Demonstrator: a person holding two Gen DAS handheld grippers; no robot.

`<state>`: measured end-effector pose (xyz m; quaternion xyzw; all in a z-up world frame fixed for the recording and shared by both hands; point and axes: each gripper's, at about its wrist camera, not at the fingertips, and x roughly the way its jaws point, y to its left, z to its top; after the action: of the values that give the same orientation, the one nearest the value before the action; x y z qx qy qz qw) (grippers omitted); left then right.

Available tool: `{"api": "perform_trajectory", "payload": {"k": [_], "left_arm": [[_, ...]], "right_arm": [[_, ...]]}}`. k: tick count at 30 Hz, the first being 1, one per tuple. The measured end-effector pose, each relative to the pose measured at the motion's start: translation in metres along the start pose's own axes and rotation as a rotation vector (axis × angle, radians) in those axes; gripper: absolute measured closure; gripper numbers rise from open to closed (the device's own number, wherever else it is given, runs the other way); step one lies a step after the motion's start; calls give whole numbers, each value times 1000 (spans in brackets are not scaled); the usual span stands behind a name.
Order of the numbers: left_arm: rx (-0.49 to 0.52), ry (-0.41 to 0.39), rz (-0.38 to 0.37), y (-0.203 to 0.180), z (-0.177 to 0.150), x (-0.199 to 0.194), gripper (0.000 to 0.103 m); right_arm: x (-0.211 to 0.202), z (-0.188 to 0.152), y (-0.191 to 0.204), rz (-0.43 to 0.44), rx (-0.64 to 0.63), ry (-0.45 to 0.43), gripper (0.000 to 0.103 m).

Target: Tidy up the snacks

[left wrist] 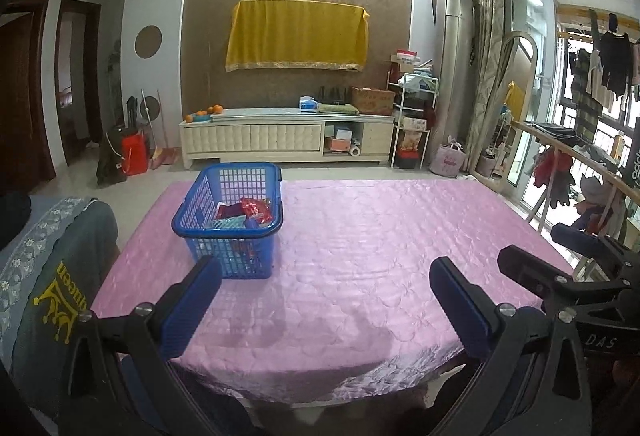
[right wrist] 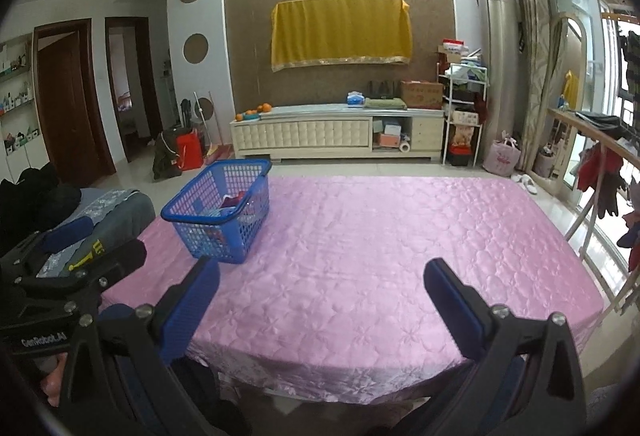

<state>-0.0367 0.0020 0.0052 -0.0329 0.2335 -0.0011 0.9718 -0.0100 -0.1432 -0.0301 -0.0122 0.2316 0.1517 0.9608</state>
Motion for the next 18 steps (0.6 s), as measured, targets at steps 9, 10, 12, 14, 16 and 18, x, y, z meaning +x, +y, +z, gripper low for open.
{"api": "perform_trajectory", "payload": {"k": [9,10,12,14,16,18], "left_arm": [[2,-1,8,0,-5,-6,0],[0,2,7,0,-5,-6,0],[-2,5,9,1,-6,-5,0],[-2,6,11,2,-7,-6,0],[-3,7,11,2,-8,-6,0],[-4,6,12,2,-8,-6,0]], "right_arm": [[-4,-6,-1,12,9,-8,0],[-3,-6,-1,12,8,-7,0],[-4,-7,0,15,11,-4,0],[-5,-8,1,16,13,0,0],[-5,-8,2,16,14,2,0],[-6,-7,2,16,15,3,0]]}}
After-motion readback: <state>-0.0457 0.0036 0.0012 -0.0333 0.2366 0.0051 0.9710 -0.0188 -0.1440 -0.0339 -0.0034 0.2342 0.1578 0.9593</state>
